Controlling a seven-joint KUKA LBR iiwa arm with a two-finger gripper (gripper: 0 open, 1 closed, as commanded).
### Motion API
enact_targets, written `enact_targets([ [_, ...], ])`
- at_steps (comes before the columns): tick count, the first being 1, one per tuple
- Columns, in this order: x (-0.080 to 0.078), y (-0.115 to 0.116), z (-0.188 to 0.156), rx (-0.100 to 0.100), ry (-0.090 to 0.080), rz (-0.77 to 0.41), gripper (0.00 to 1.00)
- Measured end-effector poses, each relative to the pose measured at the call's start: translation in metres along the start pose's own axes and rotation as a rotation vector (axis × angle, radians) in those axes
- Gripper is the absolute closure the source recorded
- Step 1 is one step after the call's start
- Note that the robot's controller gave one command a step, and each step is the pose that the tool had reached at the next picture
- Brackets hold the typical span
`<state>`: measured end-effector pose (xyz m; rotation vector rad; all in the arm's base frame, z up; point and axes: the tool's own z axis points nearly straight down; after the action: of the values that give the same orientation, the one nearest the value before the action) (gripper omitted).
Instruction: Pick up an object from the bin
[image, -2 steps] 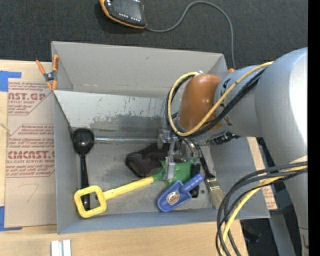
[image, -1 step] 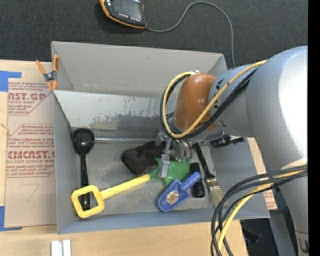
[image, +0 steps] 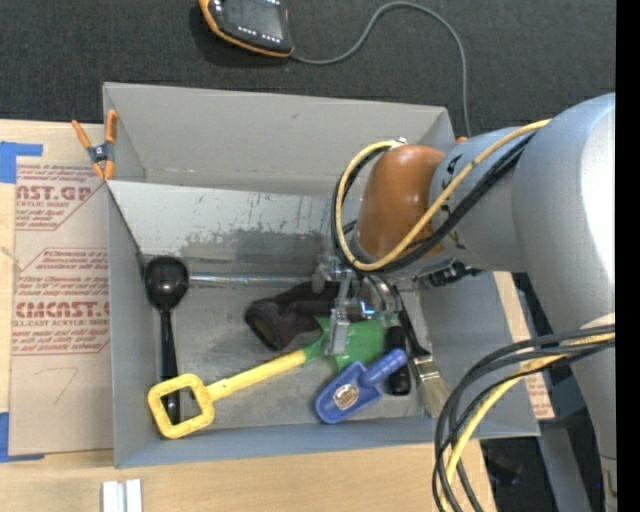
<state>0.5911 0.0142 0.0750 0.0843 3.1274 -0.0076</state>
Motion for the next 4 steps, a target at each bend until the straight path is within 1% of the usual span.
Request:
enact_targets([
  [1,0.0022,0.0072,-0.0017,0.013,-0.005,0.092,0.0],
  [2,-0.0028,0.0018,-0.0055,0.005,-0.009,0.022,1.0],
  [4,-0.0029,0.0013,-0.011,0.007,-0.008,0.021,1.0],
])
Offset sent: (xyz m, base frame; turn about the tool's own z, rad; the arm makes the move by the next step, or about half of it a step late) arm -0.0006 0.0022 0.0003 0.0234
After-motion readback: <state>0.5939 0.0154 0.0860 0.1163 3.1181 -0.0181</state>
